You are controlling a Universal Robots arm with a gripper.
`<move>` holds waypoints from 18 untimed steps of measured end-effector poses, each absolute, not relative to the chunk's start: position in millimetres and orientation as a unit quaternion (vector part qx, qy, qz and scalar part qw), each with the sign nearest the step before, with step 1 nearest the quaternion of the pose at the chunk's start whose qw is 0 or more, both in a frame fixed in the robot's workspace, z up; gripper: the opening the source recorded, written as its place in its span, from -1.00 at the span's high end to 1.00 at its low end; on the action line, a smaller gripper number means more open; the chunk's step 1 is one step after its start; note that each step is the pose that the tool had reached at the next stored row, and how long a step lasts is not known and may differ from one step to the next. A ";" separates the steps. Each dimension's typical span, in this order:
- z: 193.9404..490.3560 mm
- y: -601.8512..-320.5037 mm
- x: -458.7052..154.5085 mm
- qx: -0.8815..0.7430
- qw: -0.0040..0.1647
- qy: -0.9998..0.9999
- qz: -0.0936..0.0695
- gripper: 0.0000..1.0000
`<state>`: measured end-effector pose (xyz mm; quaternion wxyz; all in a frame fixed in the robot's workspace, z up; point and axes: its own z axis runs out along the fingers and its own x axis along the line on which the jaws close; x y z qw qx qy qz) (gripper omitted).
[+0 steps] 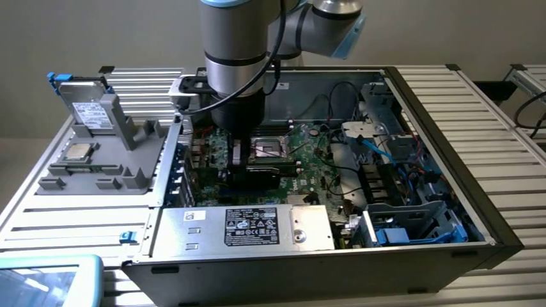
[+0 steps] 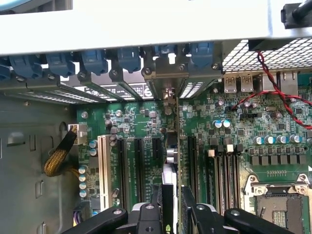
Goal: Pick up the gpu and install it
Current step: 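Insert the gpu into the slot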
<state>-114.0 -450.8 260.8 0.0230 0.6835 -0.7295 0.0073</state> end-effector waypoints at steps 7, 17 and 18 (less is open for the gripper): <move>258.4 -450.8 -114.1 0.684 0.024 -0.729 0.007 0.46; 258.1 -450.6 -114.0 0.684 0.024 -0.729 0.004 0.46; 260.8 -450.5 -113.9 0.684 0.024 -0.729 0.004 0.46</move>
